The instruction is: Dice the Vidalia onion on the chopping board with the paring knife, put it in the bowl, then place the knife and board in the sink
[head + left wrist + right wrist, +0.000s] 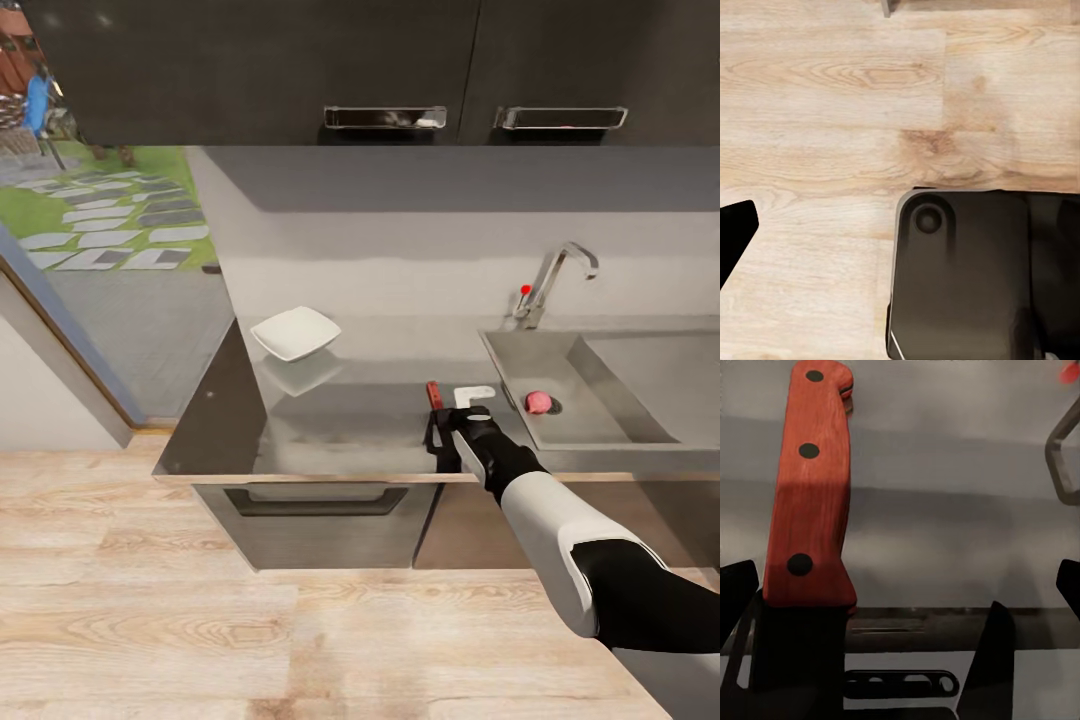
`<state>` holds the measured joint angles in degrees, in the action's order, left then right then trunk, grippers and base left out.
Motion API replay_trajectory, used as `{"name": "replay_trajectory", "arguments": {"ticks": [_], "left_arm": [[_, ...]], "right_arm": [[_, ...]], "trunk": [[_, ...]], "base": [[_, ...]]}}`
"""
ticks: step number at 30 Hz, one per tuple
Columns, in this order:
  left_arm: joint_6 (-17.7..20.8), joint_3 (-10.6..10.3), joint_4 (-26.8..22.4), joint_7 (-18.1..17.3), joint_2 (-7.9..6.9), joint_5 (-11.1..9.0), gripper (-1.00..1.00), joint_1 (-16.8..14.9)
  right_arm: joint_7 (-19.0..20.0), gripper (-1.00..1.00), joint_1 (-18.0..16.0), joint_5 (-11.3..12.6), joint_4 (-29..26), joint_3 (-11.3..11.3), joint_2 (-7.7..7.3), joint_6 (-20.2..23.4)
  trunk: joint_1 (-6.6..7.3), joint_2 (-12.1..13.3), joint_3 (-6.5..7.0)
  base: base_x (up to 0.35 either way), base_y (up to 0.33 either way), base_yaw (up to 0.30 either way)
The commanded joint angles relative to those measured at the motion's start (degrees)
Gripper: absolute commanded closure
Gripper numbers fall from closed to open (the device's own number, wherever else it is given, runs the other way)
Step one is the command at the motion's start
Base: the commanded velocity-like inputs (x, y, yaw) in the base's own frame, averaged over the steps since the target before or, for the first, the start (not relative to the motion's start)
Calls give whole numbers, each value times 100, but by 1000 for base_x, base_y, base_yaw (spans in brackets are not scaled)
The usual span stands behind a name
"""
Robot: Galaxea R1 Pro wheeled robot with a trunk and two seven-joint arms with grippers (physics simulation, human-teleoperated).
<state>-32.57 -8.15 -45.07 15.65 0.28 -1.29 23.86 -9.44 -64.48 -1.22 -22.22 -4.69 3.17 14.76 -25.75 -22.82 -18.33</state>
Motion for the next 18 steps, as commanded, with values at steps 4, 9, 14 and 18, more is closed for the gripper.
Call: {"name": "replay_trajectory", "arguments": {"ticks": [4, 9, 14, 18], "left_arm": [[-4, -13, -10, 34, -2, -12, -100, 1], [3, -12, -7, 34, -3, -12, -100, -1], [5, -12, -1, 34, -2, -12, -100, 3], [0, -11, 22, 34, -2, -12, -100, 1]], "right_arm": [[-67, -100, -3, -107, -2, -23, -10, 62], [-69, -100, -3, -107, 0, -23, -10, 33], [-69, -100, -3, -107, 1, -23, -10, 21], [-69, -100, -3, -107, 1, -23, -13, 19]], "trunk": [[-4, -10, -10], [-4, -10, -10], [-4, -10, -10], [-4, -10, -10]], "base": [[0, 40, 0], [18, 215, 0], [140, 236, 0], [86, 99, 0]]}}
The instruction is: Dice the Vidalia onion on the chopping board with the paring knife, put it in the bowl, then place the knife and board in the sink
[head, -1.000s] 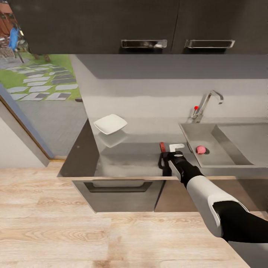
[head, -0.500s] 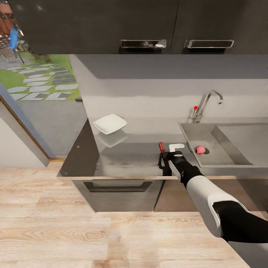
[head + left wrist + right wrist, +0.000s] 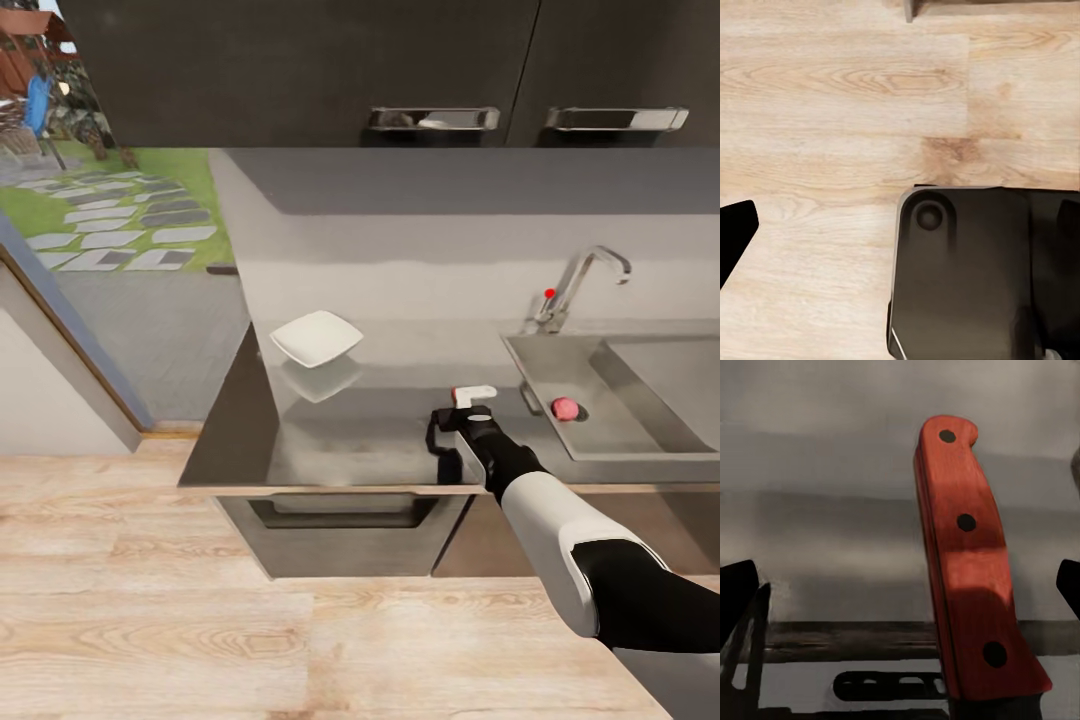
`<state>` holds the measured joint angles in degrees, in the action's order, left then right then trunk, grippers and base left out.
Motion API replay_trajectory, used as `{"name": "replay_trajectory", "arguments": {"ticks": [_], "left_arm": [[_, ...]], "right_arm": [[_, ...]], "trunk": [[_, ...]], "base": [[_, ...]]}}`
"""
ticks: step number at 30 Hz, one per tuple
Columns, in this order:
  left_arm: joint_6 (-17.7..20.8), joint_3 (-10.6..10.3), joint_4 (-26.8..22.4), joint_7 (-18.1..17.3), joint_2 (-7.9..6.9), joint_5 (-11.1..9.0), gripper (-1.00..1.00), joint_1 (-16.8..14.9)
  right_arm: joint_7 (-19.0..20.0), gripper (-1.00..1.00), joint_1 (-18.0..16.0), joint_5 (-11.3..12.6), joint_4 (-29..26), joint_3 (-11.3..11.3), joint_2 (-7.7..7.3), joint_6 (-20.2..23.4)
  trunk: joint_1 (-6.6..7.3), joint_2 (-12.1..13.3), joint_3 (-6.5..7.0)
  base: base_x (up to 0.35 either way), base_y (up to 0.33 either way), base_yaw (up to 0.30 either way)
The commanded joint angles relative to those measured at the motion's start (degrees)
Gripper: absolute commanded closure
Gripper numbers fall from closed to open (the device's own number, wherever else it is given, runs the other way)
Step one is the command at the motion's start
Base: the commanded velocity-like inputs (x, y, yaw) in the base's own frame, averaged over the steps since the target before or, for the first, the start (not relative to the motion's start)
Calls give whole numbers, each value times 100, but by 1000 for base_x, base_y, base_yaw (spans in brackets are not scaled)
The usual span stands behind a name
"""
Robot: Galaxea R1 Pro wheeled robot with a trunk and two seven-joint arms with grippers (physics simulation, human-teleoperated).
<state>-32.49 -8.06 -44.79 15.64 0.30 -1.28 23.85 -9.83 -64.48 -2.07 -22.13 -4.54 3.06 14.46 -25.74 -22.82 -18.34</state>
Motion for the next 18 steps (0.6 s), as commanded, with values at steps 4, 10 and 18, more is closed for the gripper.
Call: {"name": "replay_trajectory", "arguments": {"ticks": [4, 10, 18], "left_arm": [[-9, -20, 9, 36, -3, -12, -100, 2], [-4, -20, 15, 36, -3, -12, -100, 4], [-4, -21, 44, 36, -3, -12, -100, 0]], "right_arm": [[-30, -100, -3, -21, -9, -38, -5, 48], [-31, -100, -3, -21, -10, -38, -1, 48], [-34, -100, -3, -21, -10, -38, 1, 48]], "trunk": [[-4, -10, -9], [-4, -10, -9], [-4, -10, -9]], "base": [[26, 30, 0], [20, -10, 0], [78, -146, 0]]}}
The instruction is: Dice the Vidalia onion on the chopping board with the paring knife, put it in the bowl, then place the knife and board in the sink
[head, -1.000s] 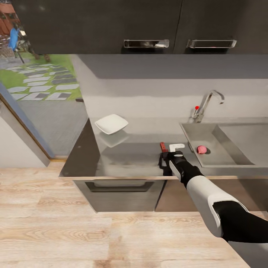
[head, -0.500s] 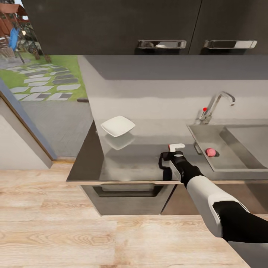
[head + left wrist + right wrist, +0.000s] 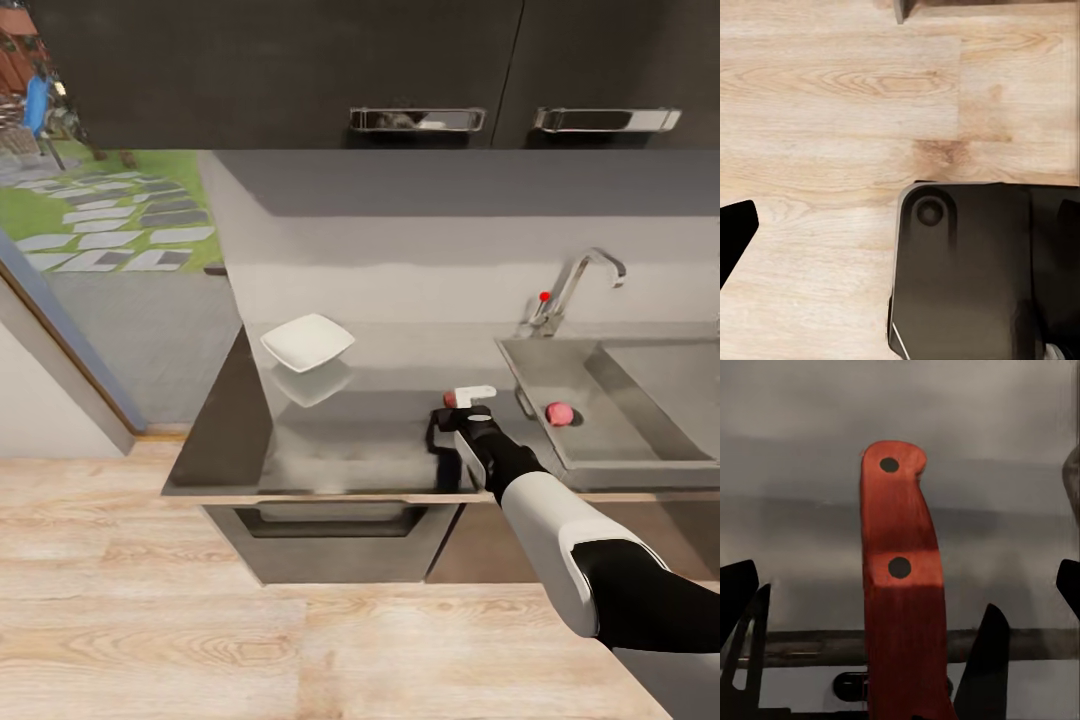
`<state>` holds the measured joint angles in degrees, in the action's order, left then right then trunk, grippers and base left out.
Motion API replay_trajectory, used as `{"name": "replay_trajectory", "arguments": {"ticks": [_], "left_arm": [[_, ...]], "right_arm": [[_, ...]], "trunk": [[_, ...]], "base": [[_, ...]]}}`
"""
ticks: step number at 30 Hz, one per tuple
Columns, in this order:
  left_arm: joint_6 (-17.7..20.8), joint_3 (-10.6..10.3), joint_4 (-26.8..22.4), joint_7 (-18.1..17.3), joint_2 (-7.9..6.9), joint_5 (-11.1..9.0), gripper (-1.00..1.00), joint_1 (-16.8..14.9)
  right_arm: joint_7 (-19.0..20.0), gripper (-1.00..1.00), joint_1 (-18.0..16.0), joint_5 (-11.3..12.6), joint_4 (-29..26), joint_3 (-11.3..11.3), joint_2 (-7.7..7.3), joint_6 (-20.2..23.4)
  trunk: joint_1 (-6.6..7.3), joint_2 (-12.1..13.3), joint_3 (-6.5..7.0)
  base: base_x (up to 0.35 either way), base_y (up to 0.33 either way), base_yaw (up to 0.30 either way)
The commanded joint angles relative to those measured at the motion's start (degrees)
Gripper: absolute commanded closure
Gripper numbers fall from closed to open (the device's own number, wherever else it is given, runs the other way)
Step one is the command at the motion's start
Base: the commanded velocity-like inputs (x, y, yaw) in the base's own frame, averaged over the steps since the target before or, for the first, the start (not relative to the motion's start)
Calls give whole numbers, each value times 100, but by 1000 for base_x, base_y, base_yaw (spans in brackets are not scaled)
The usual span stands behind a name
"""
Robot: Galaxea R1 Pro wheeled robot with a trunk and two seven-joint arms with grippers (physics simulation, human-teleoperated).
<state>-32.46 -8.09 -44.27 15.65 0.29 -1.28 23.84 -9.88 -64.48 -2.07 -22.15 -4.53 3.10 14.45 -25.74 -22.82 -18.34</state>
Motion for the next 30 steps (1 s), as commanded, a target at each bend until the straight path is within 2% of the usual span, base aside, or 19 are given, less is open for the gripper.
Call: {"name": "replay_trajectory", "arguments": {"ticks": [1, 21, 30], "left_arm": [[-6, -18, -7, 34, -3, -12, -100, 2], [-12, -19, 84, 26, 40, -7, -100, 4], [-20, -25, 83, 17, 49, -4, -100, 1]], "right_arm": [[-29, -100, -3, -21, -9, -40, -3, 49], [-29, -100, -3, -21, -7, -40, -3, 49], [-31, -100, -3, -21, -9, -40, -3, 49]], "trunk": [[-4, -10, -9], [-4, -10, -9], [-4, -10, -9]], "base": [[38, -81, 0], [4, -13, 0], [-69, -143, 0]]}}
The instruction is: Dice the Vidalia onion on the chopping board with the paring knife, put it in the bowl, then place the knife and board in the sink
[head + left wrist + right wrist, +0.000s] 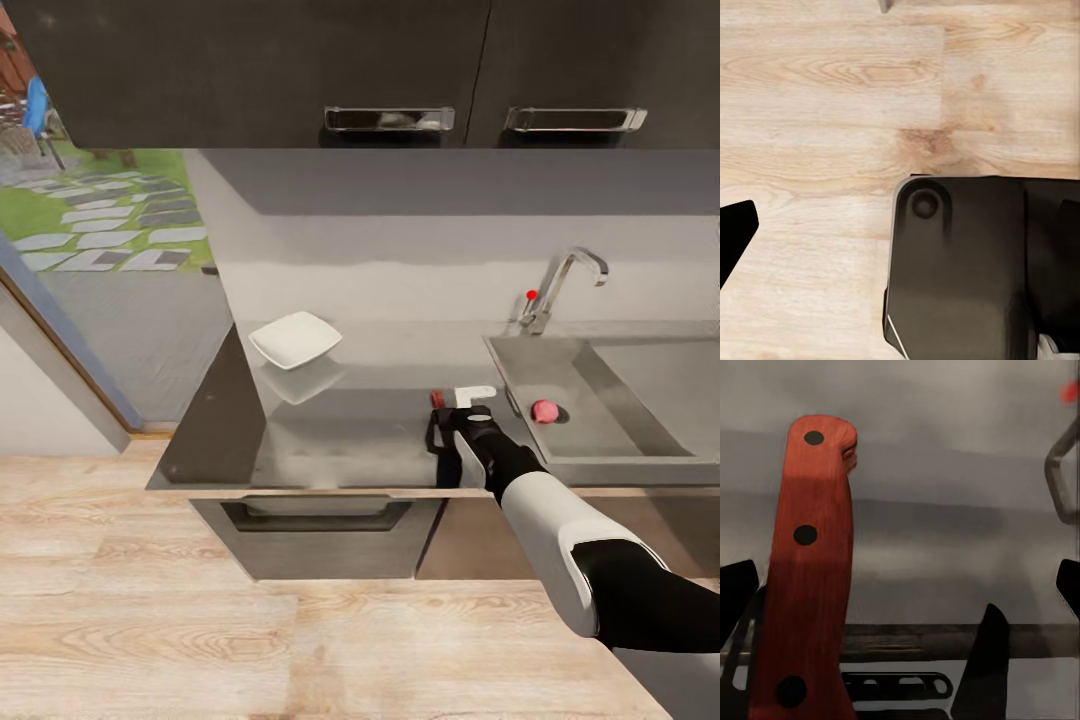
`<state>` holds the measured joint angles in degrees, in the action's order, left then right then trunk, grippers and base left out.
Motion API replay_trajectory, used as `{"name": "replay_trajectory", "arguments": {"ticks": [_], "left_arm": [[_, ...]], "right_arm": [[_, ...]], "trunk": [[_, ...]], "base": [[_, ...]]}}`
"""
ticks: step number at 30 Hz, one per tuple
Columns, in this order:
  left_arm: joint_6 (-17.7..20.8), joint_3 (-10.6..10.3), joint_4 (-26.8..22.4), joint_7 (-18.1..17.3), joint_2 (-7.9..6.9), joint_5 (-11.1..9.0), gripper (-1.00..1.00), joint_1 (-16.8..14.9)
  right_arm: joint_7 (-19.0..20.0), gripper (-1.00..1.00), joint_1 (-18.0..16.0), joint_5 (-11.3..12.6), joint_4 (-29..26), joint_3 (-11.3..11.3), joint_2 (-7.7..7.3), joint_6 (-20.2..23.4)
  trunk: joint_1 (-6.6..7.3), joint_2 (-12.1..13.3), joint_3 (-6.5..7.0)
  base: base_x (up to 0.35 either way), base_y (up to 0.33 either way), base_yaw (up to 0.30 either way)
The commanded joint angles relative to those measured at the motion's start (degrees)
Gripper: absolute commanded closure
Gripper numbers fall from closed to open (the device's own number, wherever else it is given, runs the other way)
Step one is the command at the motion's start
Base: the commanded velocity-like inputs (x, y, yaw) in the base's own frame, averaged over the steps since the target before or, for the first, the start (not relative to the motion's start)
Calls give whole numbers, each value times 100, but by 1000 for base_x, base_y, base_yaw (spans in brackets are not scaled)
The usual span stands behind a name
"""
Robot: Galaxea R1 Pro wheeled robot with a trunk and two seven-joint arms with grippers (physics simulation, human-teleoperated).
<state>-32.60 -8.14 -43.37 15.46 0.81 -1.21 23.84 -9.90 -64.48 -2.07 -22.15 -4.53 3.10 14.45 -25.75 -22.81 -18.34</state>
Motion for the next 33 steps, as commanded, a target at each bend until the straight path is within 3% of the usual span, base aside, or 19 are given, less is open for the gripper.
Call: {"name": "replay_trajectory", "arguments": {"ticks": [1, 21, 33], "left_arm": [[-7, -20, -7, 37, -3, -11, -100, 2], [-3, -13, -14, 50, -4, -11, -100, 3], [-9, -13, -14, 45, -4, -11, -100, 2]], "right_arm": [[-30, -100, -3, -22, -8, -39, -3, 49], [-28, -100, -3, -22, -5, -39, -3, 49], [-29, -100, -3, -22, -6, -40, -3, 49]], "trunk": [[-3, -10, -9], [-3, -10, -9], [-3, -10, -9]], "base": [[-15, -44, 0], [2, -7, 0], [129, -119, 0]]}}
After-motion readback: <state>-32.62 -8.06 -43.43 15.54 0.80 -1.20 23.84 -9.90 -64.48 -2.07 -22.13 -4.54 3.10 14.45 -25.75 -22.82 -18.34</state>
